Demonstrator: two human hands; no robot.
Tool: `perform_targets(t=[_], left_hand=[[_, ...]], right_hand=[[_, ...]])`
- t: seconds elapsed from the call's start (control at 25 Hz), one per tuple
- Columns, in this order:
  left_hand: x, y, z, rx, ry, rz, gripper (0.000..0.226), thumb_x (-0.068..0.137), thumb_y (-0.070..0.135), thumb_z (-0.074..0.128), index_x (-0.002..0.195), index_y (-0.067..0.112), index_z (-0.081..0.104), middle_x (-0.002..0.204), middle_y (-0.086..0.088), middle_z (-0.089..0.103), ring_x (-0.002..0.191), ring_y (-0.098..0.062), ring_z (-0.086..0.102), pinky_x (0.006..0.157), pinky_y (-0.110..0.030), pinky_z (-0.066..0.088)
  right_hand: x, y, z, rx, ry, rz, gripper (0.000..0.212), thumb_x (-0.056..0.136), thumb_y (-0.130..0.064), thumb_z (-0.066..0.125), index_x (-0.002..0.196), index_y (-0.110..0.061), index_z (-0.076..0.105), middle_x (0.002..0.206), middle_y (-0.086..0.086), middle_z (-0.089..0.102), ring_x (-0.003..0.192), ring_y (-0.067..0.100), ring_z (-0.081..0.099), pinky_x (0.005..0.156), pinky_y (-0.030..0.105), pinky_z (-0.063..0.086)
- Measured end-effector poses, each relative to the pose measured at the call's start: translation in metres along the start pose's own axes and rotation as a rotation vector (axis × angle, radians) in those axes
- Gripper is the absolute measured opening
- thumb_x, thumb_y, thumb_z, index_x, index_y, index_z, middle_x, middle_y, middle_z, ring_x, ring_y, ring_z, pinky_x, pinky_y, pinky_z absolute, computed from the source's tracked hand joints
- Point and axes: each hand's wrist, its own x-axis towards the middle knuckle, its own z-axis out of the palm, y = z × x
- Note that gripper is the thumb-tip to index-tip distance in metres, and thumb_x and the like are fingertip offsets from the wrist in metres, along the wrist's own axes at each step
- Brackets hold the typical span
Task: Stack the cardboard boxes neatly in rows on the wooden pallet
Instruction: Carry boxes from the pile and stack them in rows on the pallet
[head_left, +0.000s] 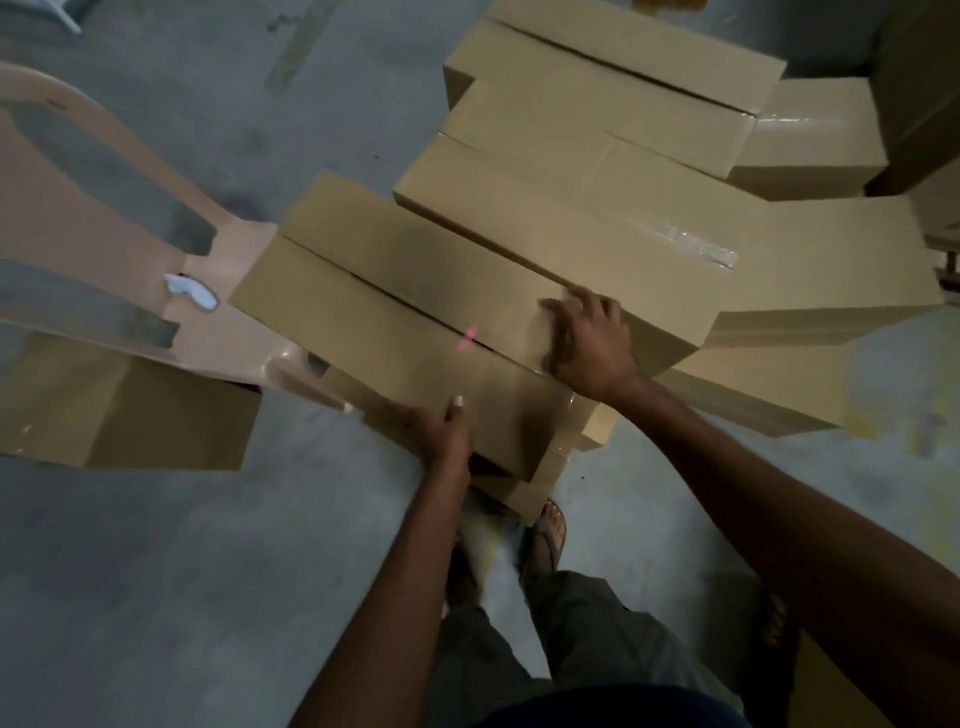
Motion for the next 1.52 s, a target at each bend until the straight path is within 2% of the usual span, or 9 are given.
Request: perform_targets(t=[0.16,0.28,0.36,0.48,0.6,0.88,1.04,1.24,1.52], left_hand=[[0.009,-0.019,-0.02,-0.051,-0.038,-0.021,0.097,0.09,0.014,0.076,0.159,0.006,0.008,0.149,-0.009,0.045,0.133,-0.028,0.051,0.115,-0.045,0.042],[0.018,-0.037,-0.046,-0.106,-0.118,-0.116,0.099,0.087,0.018,0.081,0.158,0.021,0.012,0.153,-0.007,0.046,0.13,-0.028,0.055,0.111,-0.055,0.046],[0.019,-0.05,-0.067,-0.115,-0.157,-0.162,0.092,0.085,0.017,0.082,0.154,0.021,0.021,0.151,-0.007,0.049,0.128,-0.029,0.057,0.108,-0.059,0.047],[0.009,-0.055,-0.091,-0.223,-0.223,-0.205,0.069,0.09,0.009,0.077,0.146,0.016,0.036,0.139,-0.009,0.061,0.11,-0.026,0.065,0.093,-0.053,0.055],[-0.008,-0.044,-0.129,-0.354,-0.222,-0.185,0.064,0.083,0.026,0.084,0.14,0.021,0.054,0.129,-0.006,0.069,0.106,-0.027,0.07,0.084,-0.052,0.059],[-0.073,0.014,-0.272,-0.158,-0.307,0.139,0.057,0.087,0.045,0.078,0.135,0.018,0.063,0.123,-0.001,0.071,0.103,-0.017,0.068,0.078,-0.028,0.056],[-0.121,0.029,-0.324,0.058,-0.432,0.235,0.029,0.093,0.04,0.073,0.113,0.019,0.07,0.109,-0.004,0.075,0.096,-0.023,0.071,0.078,-0.033,0.059],[-0.199,-0.015,-0.368,0.205,-0.512,0.371,0.047,0.091,0.043,0.074,0.131,0.021,0.065,0.111,-0.002,0.072,0.1,-0.023,0.069,0.076,-0.035,0.057],[-0.312,-0.131,-0.423,0.218,-0.676,0.564,0.069,0.086,0.034,0.079,0.146,0.032,0.045,0.116,0.013,0.064,0.099,-0.005,0.067,0.066,-0.02,0.055]], right_hand=[[0.01,-0.012,-0.006,0.034,-0.033,-0.032,0.1,0.084,-0.04,0.078,0.163,-0.029,0.018,0.164,0.007,0.029,0.147,0.036,0.024,0.115,0.056,0.03],[0.016,-0.022,-0.01,0.181,-0.072,0.032,0.096,0.089,-0.037,0.075,0.163,-0.024,0.017,0.126,0.007,0.063,0.12,0.027,0.057,0.097,0.039,0.048],[0.011,-0.033,-0.014,0.176,-0.174,0.013,0.087,0.091,-0.037,0.072,0.163,-0.026,0.023,0.109,0.0,0.063,0.104,0.022,0.062,0.082,0.026,0.043],[-0.008,-0.056,-0.016,0.087,-0.218,-0.064,0.08,0.092,-0.039,0.07,0.16,-0.03,0.03,0.12,0.004,0.067,0.109,0.025,0.063,0.083,0.024,0.04],[-0.042,-0.08,-0.027,0.086,-0.215,-0.127,0.079,0.091,-0.042,0.073,0.159,-0.029,0.035,0.13,0.004,0.067,0.12,0.027,0.062,0.092,0.029,0.046],[-0.183,-0.158,-0.076,0.533,-0.166,0.096,0.049,0.087,-0.041,0.08,0.126,-0.017,0.062,0.116,0.0,0.069,0.105,0.018,0.067,0.098,0.039,0.055],[-0.276,-0.161,-0.071,0.656,-0.087,0.258,0.036,0.088,-0.042,0.078,0.107,-0.016,0.063,0.102,0.003,0.069,0.086,0.017,0.065,0.069,0.031,0.054],[-0.406,-0.144,-0.034,0.959,-0.064,0.312,0.028,0.085,-0.031,0.082,0.108,-0.02,0.069,0.113,0.006,0.076,0.101,0.023,0.074,0.092,0.043,0.06],[-0.626,-0.14,0.052,1.13,0.068,0.37,0.07,0.076,-0.027,0.086,0.138,-0.033,0.052,0.12,-0.013,0.065,0.103,0.004,0.063,0.073,0.018,0.048]])
